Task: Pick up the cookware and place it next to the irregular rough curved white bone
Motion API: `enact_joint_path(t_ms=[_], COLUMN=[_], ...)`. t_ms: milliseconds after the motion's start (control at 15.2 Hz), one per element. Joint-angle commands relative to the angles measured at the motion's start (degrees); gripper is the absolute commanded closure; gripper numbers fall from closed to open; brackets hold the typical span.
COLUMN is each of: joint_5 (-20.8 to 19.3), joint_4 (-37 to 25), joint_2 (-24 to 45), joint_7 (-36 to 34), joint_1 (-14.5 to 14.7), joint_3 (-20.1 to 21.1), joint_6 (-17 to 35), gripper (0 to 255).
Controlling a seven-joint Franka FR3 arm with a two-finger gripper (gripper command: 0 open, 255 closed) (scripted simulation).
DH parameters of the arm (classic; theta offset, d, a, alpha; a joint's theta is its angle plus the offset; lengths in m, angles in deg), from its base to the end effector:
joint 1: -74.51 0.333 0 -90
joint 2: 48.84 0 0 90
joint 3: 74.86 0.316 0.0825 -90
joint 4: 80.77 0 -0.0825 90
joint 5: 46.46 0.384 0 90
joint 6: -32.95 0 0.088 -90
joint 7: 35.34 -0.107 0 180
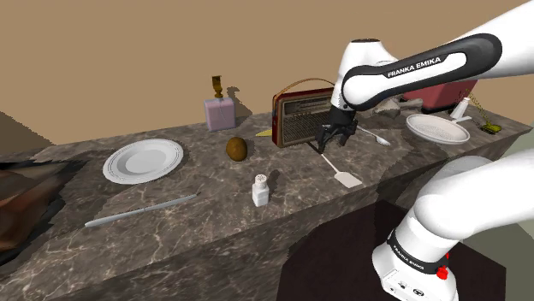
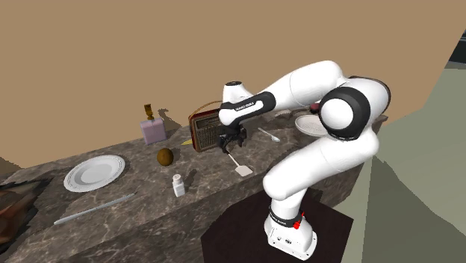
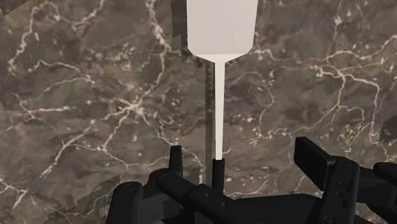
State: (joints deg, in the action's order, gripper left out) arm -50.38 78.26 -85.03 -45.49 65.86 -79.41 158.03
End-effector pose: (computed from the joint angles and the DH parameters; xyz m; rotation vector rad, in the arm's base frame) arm 0.3306 -0.0777 0.3937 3.0813 -0.5526 0.0599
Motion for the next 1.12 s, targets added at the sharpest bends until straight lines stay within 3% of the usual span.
enact_joint_path(t_ms=[0, 462, 990, 1056], joint_5=[-0.23, -0.49, -0.49, -0.49], joint_4=[1.37, 4.25, 4.24, 4.24], joint_2=[1.66, 6.82, 6.82, 6.82], joint_7=[-1.25, -1.28, -1.27, -1.27], joint_1=[-0.89, -0.95, -0.95, -0.95], joint_3=[-0.24, -0.60, -0.60, -0.60], joint_6=[4.12, 12.16, 12.15, 12.15], gripper=[0, 0, 0, 255])
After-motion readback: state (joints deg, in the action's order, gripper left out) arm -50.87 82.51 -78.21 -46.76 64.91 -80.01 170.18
